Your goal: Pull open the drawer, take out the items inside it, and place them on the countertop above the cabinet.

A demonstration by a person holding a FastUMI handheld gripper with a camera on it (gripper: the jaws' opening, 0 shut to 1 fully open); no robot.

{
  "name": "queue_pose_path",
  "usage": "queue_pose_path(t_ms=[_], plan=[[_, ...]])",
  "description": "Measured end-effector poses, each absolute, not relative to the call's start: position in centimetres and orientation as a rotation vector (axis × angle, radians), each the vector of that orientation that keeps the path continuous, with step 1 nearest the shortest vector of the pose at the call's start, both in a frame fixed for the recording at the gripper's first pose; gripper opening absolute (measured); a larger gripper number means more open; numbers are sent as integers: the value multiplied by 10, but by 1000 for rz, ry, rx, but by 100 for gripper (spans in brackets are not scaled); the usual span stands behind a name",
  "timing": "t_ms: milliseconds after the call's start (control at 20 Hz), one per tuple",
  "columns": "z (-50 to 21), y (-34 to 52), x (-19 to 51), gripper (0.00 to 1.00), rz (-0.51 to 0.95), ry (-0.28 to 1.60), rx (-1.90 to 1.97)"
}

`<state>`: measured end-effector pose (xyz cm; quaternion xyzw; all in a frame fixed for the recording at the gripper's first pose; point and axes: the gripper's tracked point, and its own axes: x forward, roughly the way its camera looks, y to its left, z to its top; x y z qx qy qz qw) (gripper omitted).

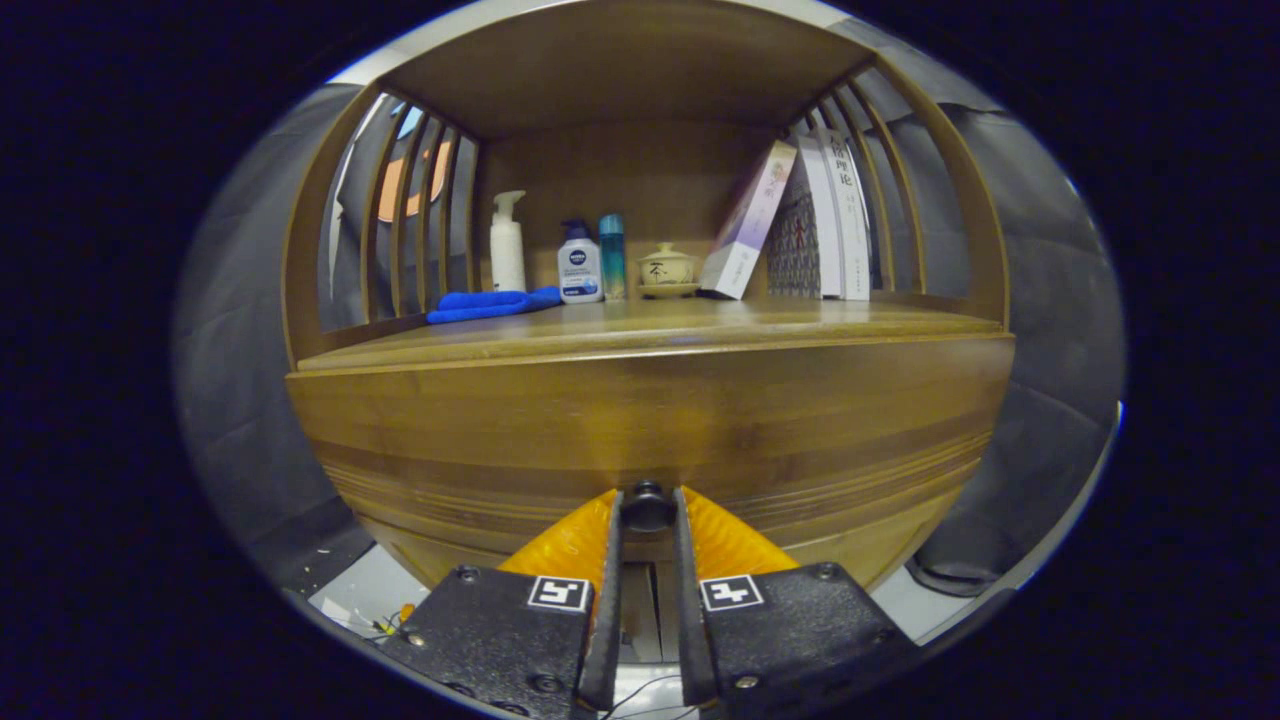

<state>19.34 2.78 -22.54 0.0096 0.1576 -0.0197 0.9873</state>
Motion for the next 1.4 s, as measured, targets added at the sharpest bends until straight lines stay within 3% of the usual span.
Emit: queue_pose_path(t_ms=[1400], plan=[[-223,29,44,26,22,363,-10]])
